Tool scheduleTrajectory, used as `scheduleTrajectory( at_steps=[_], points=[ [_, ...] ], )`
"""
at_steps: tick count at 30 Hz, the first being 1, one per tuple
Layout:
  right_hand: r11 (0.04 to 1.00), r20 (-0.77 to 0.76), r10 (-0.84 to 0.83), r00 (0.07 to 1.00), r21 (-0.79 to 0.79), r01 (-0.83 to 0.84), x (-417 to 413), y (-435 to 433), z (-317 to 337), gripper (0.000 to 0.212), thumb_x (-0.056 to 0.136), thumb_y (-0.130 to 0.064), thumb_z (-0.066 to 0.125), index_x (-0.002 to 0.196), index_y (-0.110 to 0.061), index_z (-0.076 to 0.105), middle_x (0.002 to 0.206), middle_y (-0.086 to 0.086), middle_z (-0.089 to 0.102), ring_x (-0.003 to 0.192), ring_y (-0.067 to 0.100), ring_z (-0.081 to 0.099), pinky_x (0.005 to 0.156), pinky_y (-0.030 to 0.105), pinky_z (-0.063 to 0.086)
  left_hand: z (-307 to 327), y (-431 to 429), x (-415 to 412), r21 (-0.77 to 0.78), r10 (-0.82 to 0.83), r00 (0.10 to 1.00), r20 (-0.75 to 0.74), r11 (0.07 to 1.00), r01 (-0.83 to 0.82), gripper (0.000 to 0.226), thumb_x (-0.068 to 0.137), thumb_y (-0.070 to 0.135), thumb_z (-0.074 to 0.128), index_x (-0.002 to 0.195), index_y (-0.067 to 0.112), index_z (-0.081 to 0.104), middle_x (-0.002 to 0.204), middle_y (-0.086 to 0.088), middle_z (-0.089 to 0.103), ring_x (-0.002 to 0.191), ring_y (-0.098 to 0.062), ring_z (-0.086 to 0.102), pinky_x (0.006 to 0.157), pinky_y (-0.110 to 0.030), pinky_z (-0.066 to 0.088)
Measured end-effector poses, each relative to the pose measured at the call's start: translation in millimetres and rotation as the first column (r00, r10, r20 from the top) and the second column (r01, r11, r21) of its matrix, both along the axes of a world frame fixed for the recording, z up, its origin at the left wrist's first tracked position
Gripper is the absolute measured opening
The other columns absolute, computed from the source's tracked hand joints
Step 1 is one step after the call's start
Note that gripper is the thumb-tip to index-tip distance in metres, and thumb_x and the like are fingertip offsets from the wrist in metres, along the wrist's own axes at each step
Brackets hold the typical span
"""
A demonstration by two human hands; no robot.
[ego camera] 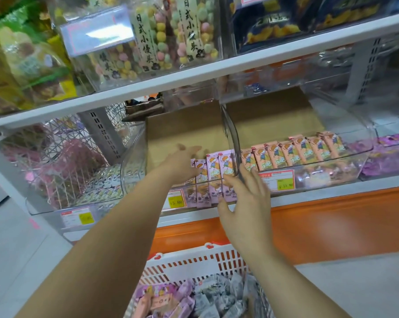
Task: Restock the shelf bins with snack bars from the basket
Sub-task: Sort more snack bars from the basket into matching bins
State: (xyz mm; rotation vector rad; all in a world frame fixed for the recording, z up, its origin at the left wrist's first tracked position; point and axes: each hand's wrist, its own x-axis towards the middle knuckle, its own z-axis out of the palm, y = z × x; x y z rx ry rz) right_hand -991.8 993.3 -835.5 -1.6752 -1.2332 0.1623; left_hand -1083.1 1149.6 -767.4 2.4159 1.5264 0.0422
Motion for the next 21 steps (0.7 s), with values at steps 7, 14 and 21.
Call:
scheduleTrajectory(
  at_steps=[7,14,21],
  points=[
    [1.000,0.031,-0.003,1.000,-0.008,0.003,0.6,0.4,-0.4,0.045,0.084,-0.014,0.065,0.127,-0.021,0.059,0.153,-0.002,0.031,0.145,0.017,0.014,0.119,0.047,0.010,-11.4,-0.4,17.0,0.028,-0.168,0.982,-0.085,0.985,0.171,0.052,0.097,0.022,0.045,0.146,0.034,0.031,0.150,-0.004,0.029,0.136,-0.031,0.028,0.112,-0.043,0.026],
    [0.998,0.138,-0.056,0.989,0.016,0.055,-0.8,1.9,-7.6,0.043,0.079,-0.018,0.069,0.121,-0.022,0.063,0.149,0.006,0.038,0.143,0.025,0.022,0.116,0.054,0.010,-8.7,-6.6,15.8,-0.039,-0.096,0.993,-0.073,0.995,0.094,0.050,0.099,0.030,0.044,0.147,0.030,0.029,0.147,-0.010,0.029,0.125,-0.031,0.044,0.101,-0.035,0.036],
    [0.995,0.247,-0.086,0.965,-0.035,0.098,-8.2,6.9,-14.4,0.050,0.074,-0.021,0.071,0.123,-0.026,0.059,0.153,0.011,0.030,0.143,0.027,0.007,0.113,0.055,-0.002,-4.7,-12.6,30.9,-0.148,-0.063,0.993,-0.096,0.988,0.048,0.055,0.098,0.041,0.038,0.147,0.047,0.013,0.154,-0.003,0.008,0.138,-0.032,0.026,0.112,-0.038,0.023]
  ],
)
